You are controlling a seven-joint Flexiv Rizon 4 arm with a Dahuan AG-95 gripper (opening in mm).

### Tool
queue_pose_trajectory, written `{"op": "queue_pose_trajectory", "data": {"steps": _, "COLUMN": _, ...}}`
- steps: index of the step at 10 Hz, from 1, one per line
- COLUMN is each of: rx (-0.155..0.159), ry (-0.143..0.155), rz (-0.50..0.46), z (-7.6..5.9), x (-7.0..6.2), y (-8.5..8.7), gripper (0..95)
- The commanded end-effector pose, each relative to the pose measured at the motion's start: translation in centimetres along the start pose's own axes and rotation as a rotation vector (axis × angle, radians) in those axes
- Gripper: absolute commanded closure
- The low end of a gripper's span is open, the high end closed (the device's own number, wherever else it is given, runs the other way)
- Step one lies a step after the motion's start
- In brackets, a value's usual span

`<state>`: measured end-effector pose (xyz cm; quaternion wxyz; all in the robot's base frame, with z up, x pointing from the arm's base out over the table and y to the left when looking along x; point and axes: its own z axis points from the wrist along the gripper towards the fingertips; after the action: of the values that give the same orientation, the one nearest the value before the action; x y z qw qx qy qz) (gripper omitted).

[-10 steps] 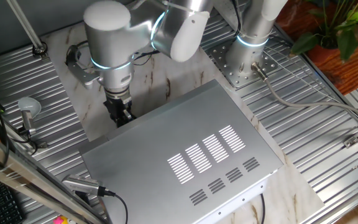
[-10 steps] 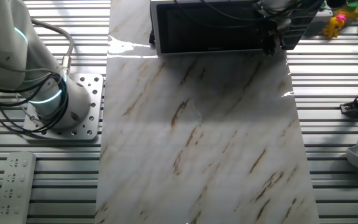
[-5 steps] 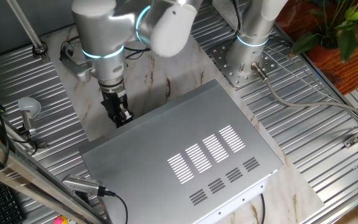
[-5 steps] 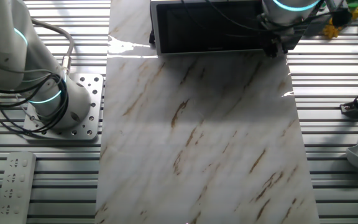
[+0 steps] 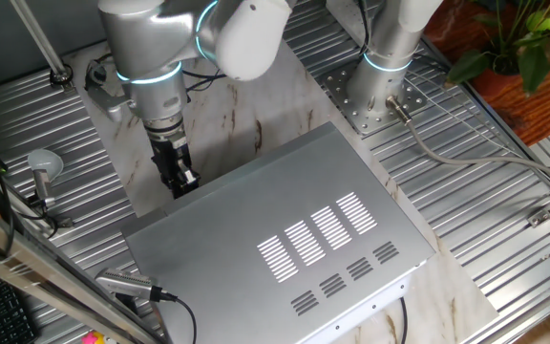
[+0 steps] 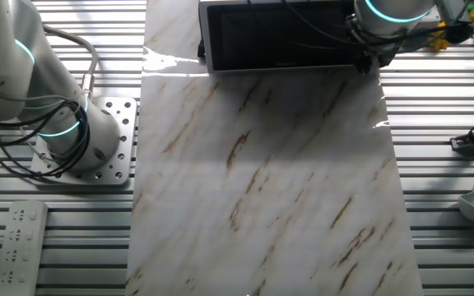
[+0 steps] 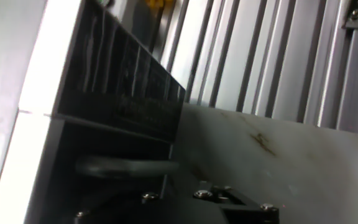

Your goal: Open the microwave door

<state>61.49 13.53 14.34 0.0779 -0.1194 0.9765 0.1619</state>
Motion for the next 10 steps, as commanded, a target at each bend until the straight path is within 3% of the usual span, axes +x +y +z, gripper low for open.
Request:
{"op": "queue_pose_trajectory", "data": {"steps": 1, "rx": -0.047, "ry": -0.018, "rz": 0.019, "z": -0.12, "x": -0.11, "y": 0.08, "gripper": 38.0}}
{"op": "queue_pose_trajectory", "data": {"steps": 3, "rx": -0.084, "ry": -0.053, "rz": 0.024, "z": -0.15, "x": -0.11, "y": 0.1, "gripper": 38.0}}
{"op": "queue_pose_trajectory", "data": {"steps": 7, "rx": -0.059, "ry": -0.059, "rz": 0.009, "z": -0.15, "x": -0.13, "y": 0.16, "gripper": 38.0}}
{"op": "queue_pose_trajectory", "data": {"steps": 8, "rx": -0.035, "ry": -0.053, "rz": -0.001, "z": -0.08, "x": -0.1, "y": 0.15, "gripper": 57.0}}
{"op": "queue_pose_trajectory", "data": {"steps": 10, "rx": -0.031, "ry": -0.066, "rz": 0.003, "z": -0.05, "x": -0.07, "y": 0.13, "gripper": 57.0}}
